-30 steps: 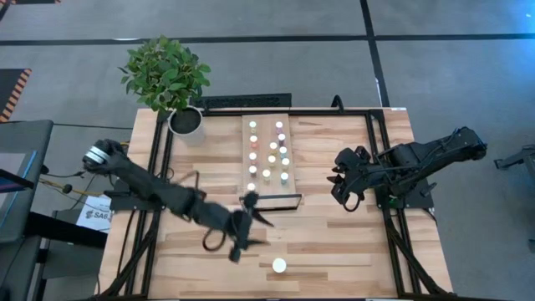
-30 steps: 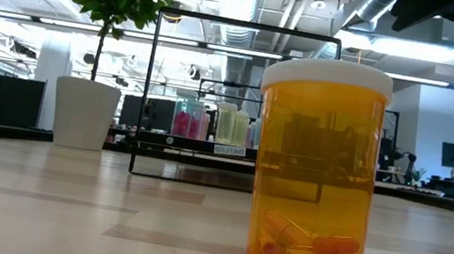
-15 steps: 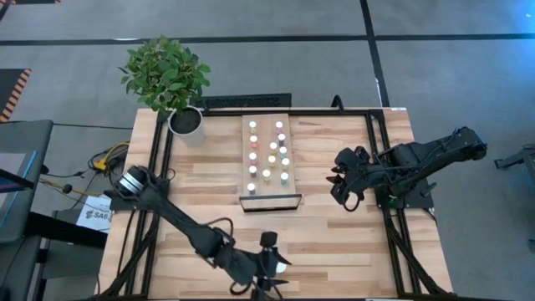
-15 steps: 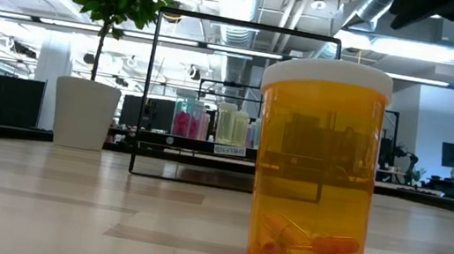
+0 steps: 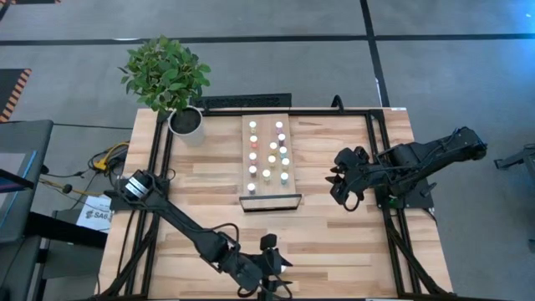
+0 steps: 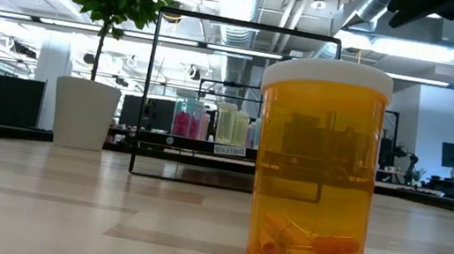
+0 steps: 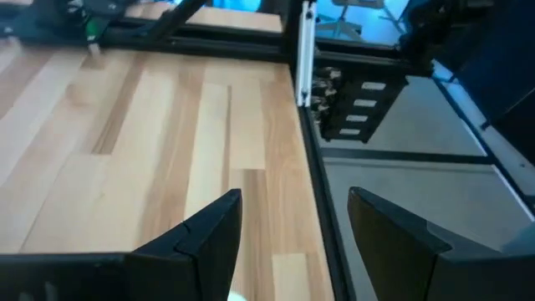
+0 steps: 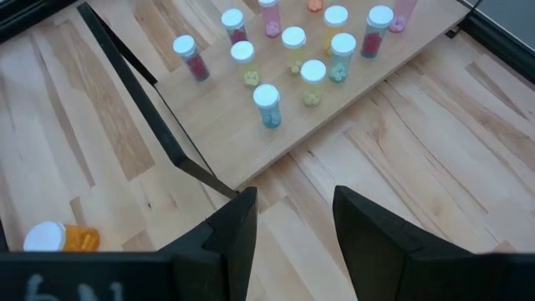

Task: Pick and place medicine bottles onto shelf by color
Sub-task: Put the orange pill bottle on the shelf

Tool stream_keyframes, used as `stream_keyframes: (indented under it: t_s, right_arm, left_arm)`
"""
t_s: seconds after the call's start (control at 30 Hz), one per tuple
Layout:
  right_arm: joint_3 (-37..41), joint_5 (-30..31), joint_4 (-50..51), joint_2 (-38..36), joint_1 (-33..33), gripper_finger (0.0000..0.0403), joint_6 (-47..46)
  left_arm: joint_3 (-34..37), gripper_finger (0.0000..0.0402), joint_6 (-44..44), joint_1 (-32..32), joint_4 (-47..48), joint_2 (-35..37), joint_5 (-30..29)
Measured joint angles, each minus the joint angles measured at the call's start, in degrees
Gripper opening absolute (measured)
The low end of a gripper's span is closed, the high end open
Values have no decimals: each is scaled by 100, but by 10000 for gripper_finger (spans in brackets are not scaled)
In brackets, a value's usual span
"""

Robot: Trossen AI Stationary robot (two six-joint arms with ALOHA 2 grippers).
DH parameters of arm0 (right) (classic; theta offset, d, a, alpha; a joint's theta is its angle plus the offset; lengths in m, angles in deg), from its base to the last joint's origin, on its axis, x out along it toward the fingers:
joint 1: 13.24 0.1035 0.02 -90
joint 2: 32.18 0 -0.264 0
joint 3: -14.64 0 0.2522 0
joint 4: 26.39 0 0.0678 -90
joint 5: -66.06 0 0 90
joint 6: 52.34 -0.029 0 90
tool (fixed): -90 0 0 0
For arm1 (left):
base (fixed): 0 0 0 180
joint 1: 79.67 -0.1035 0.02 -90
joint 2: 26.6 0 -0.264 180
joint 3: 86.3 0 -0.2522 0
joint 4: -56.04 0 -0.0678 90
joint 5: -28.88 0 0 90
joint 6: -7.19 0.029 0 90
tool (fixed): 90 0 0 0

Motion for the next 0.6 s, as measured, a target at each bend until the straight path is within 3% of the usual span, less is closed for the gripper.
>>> stream_keyframes:
  t_s: [0.2,0.47,0.6]
  right_arm:
    - [0,0,2,1,0,179,0]
    - [0,0,4,0,-1,179,0]
    - [0,0,4,2,0,179,2]
  left_arm:
    - [1,211,-270,0,5,4,-135]
    - [4,238,555,21,483,5,86]
    - [139,238,486,-40,579,8,192]
